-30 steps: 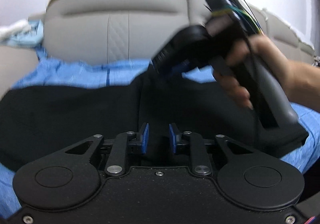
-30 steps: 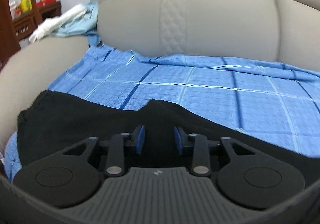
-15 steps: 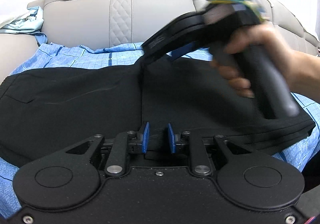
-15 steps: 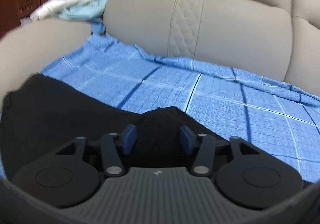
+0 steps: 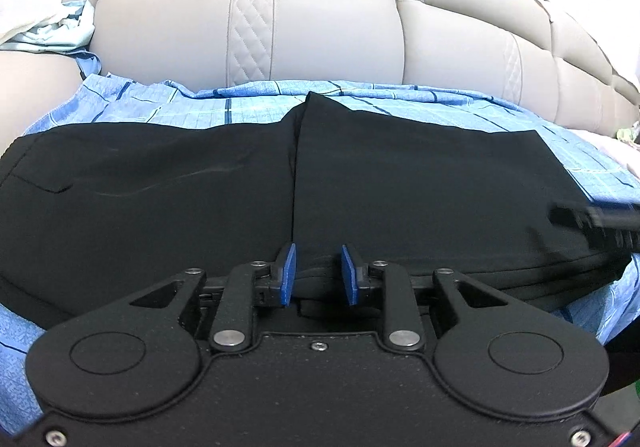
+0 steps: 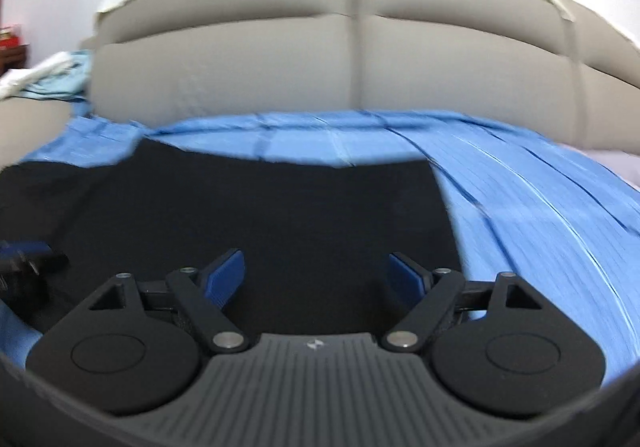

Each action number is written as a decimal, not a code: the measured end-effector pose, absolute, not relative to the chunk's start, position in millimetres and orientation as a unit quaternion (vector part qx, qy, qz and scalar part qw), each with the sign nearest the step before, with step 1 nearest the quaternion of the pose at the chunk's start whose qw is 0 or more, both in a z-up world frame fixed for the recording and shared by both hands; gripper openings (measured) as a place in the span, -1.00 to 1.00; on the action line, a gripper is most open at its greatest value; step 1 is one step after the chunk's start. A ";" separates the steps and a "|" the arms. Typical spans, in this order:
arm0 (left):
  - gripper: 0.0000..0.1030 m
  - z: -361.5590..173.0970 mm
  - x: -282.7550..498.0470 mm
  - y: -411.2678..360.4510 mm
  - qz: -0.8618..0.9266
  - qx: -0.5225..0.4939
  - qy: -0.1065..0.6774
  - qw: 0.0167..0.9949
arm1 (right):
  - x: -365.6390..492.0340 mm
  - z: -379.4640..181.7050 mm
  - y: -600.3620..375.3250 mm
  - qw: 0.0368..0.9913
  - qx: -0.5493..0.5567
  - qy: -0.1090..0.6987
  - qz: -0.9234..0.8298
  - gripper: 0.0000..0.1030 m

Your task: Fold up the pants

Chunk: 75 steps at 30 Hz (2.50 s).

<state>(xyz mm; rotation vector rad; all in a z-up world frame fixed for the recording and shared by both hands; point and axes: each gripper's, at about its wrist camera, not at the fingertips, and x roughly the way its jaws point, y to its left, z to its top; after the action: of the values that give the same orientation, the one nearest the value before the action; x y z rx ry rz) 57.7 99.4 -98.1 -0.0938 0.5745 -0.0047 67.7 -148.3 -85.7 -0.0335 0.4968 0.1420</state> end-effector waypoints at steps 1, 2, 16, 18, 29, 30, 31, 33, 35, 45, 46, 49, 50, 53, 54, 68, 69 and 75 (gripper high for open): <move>-0.51 -98.3 57.1 98.2 -0.002 -0.045 0.283 0.958 | 62.7 -91.6 -152.7 0.967 -0.017 0.248 0.055 0.72; -0.51 -98.5 57.1 97.6 -0.003 -0.043 0.282 0.958 | 59.3 -98.5 -157.5 0.966 -0.018 0.256 0.041 0.72; -0.47 -101.1 54.3 96.3 -0.006 -0.033 0.277 0.960 | 3.1 -108.1 -185.1 0.968 -0.040 0.235 -0.081 0.76; -0.47 -101.1 54.5 96.7 -0.007 -0.034 0.278 0.960 | -1.7 -107.3 -182.7 0.966 -0.063 0.229 -0.102 0.76; -0.47 -100.9 54.5 97.7 -0.007 -0.034 0.278 0.960 | 1.8 -112.4 -176.1 0.959 -0.109 0.232 -0.122 0.73; -0.46 -100.9 54.4 97.8 -0.007 -0.034 0.278 0.960 | 5.5 -113.7 -176.4 0.959 -0.108 0.231 -0.122 0.71; -0.46 -100.8 54.3 97.6 -0.007 -0.033 0.278 0.960 | 9.3 -115.4 -175.7 0.960 -0.106 0.232 -0.119 0.67; -0.46 -101.2 53.9 97.3 -0.007 -0.029 0.277 0.960 | 14.9 -118.8 -175.5 0.965 -0.095 0.218 -0.110 0.58; -0.46 -101.5 53.4 96.2 -0.006 -0.026 0.276 0.961 | 20.5 -120.6 -175.8 0.970 -0.081 0.211 -0.092 0.42; -0.40 -103.9 47.9 90.0 -0.025 -0.017 0.277 0.960 | 29.8 -130.3 -166.6 0.950 -0.239 0.184 -0.080 -0.19; -0.40 -104.1 47.4 88.3 -0.027 -0.014 0.276 0.961 | 29.7 -128.1 -169.2 0.949 -0.246 0.179 -0.078 -0.13; -0.40 -104.9 46.4 85.3 -0.027 -0.006 0.275 0.961 | 30.7 -125.7 -171.5 0.947 -0.263 0.164 -0.081 0.02; -0.40 -104.7 46.0 85.0 -0.027 -0.006 0.275 0.961 | 32.5 -127.6 -171.8 0.946 -0.265 0.165 -0.082 0.03; -0.40 -104.7 46.0 86.0 -0.030 -0.008 0.275 0.961 | 34.8 -137.3 -167.8 0.943 -0.276 0.163 -0.090 0.06; -0.40 -104.5 45.3 86.6 -0.030 -0.007 0.275 0.961 | 34.4 -138.8 -164.2 0.940 -0.285 0.162 -0.094 0.06; 0.21 -98.3 39.5 85.3 -0.013 0.020 0.263 0.964 | -2.1 -94.0 -156.6 0.966 -0.173 0.193 -0.001 0.66; 0.26 -96.3 37.8 86.4 -0.013 0.020 0.259 0.966 | -5.6 -89.8 -153.9 0.968 -0.162 0.190 0.008 0.69; 1.00 -73.1 21.2 114.7 0.027 -0.017 0.181 0.983 | -3.9 -66.2 -122.0 0.980 -0.114 0.151 0.064 0.81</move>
<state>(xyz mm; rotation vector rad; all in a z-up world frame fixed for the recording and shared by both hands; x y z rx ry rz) 21.2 114.7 -73.1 -0.0345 0.3647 0.0546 -3.9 -122.0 -66.2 -0.2293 0.3047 0.1293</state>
